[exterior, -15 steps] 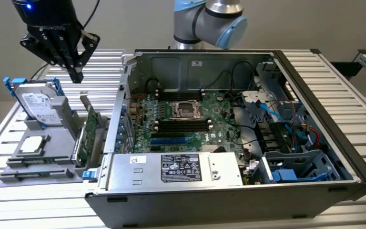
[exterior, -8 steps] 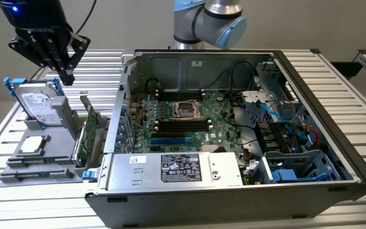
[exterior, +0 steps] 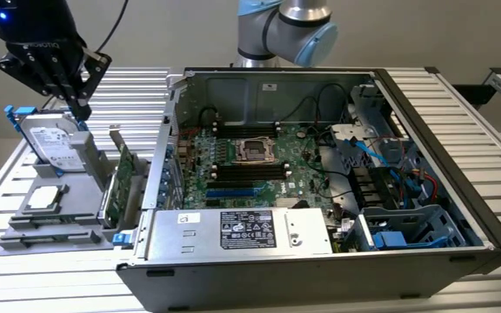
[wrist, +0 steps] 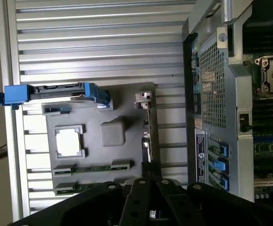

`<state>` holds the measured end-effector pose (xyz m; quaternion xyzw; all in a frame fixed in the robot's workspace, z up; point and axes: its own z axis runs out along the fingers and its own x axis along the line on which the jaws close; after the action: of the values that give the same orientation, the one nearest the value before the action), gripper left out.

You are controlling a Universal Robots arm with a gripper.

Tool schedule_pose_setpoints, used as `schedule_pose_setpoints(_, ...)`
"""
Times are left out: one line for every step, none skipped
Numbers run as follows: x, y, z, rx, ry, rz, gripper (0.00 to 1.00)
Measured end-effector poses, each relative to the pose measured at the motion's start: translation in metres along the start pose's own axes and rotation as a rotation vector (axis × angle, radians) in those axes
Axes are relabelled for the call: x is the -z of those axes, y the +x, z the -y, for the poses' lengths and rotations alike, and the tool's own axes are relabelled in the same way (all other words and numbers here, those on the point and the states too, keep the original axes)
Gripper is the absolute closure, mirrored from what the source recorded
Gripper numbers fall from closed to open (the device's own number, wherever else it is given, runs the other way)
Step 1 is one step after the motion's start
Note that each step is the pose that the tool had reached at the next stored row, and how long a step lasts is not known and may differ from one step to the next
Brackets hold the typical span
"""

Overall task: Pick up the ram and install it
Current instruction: 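Reach for the ram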

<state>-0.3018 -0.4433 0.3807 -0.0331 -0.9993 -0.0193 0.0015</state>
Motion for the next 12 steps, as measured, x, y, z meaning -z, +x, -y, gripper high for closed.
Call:
schedule_pose_setpoints(-0.0002,0.001,0.0009,0.000,0.0001,-0.0008,0.89)
schedule_pose_setpoints(-0.0004,0.003,0.0017,0.001,0.0002,-0.0017,0.89)
schedule_pose_setpoints(-0.0005,0.004,0.0026,0.001,0.0003,-0.0026,0.89)
schedule_pose_setpoints(-0.0007,0.005,0.0034,0.002,0.0005,-0.0035,0.89)
schedule_pose_setpoints(-0.0008,0.006,0.0043,0.003,0.0006,-0.0044,0.89)
schedule_pose_setpoints(-0.0011,0.008,0.0052,0.003,0.0006,-0.0054,0.89)
schedule_pose_setpoints(-0.0012,0.009,0.0060,0.004,0.0007,-0.0062,0.89)
schedule_pose_setpoints(-0.0014,0.010,0.0069,0.004,0.0008,-0.0071,0.89)
schedule_pose_setpoints(-0.0016,0.011,0.0078,0.005,0.0009,-0.0079,0.89)
schedule_pose_setpoints(-0.0018,0.013,0.0087,0.006,0.0009,-0.0088,0.89)
schedule_pose_setpoints(-0.0020,0.014,0.0095,0.006,0.0009,-0.0096,0.89)
schedule_pose_setpoints(-0.0022,0.015,0.0104,0.007,0.0010,-0.0105,0.89)
